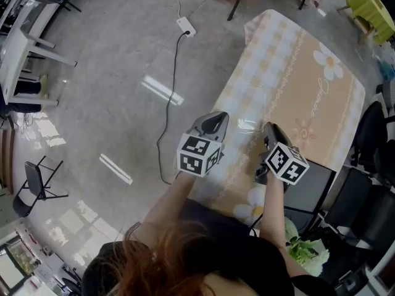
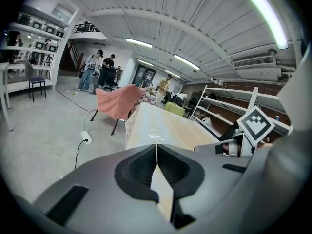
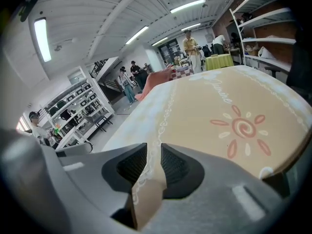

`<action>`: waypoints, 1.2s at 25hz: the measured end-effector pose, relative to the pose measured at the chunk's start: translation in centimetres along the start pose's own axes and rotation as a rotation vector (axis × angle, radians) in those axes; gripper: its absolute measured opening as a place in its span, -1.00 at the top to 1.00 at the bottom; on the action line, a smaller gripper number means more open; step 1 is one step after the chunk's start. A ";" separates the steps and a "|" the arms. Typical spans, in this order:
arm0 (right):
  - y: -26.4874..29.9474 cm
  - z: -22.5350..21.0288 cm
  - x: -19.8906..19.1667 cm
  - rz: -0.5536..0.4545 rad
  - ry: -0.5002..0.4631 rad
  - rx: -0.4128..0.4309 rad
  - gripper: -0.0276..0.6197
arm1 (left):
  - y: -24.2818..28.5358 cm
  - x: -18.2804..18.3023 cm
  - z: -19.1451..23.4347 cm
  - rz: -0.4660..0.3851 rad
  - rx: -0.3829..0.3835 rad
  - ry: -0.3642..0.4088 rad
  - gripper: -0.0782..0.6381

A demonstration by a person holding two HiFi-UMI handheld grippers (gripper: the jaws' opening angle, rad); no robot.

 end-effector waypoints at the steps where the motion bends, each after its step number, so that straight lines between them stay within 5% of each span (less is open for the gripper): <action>1: 0.2 0.0 0.0 0.004 -0.003 0.000 0.64 | 0.1 0.1 0.2 -0.002 0.002 -0.004 0.75; 17: 1.5 1.2 -0.3 0.081 -0.147 -0.068 0.56 | 0.8 0.2 0.8 -0.001 -0.002 -0.010 0.75; 30: 1.6 0.6 -0.2 0.086 -0.116 -0.072 0.73 | 0.9 0.0 0.7 0.005 -0.011 0.001 0.75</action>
Point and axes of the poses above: the fingertips, and each gripper's own axes: y forward along the fingers, z to its left, x out of its top, the point moved 6 cm from there along -y, backward along the fingers, and after that the axes turned 9 degrees about -x, right-handed, at the moved point
